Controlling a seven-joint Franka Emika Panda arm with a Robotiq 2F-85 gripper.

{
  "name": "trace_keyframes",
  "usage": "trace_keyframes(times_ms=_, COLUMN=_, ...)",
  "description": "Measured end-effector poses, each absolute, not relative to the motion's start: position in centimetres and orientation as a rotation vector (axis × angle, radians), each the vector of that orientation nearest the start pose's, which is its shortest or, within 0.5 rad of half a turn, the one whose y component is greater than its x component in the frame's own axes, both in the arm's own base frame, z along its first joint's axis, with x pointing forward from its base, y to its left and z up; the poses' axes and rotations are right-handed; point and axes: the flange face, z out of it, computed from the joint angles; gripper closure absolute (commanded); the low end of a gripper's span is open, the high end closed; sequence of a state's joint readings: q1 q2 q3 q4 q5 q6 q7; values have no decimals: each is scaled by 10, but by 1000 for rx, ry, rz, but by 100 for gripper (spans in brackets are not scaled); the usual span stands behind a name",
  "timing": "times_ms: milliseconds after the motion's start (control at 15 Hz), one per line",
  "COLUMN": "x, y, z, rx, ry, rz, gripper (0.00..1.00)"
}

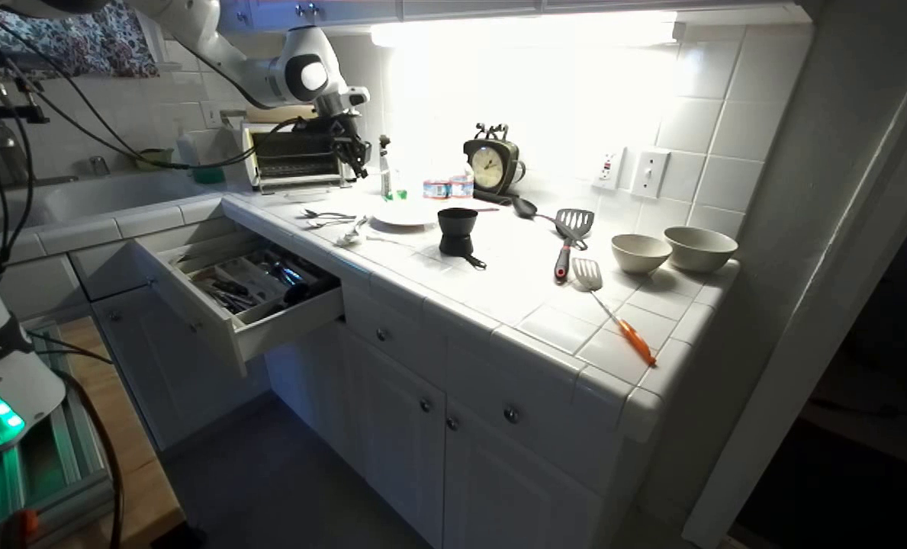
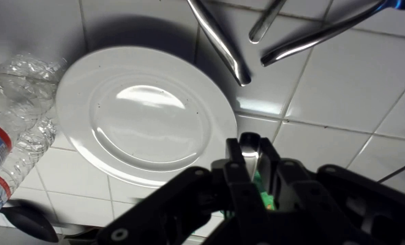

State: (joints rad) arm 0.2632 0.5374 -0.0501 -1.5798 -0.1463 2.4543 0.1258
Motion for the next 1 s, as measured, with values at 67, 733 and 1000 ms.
trace_keyframes(times_ms=67, x=700, y=152, z=366, rx=-3155, ry=-353, rz=-544, gripper=96)
trace_keyframes(times_ms=733, x=657, y=99, z=339, rx=-3130, ry=-823, rz=-294, gripper=96)
trace_keyframes(times_ms=1000, x=644, y=87, z=330, rx=-3093, ry=-959, rz=-236, gripper=96)
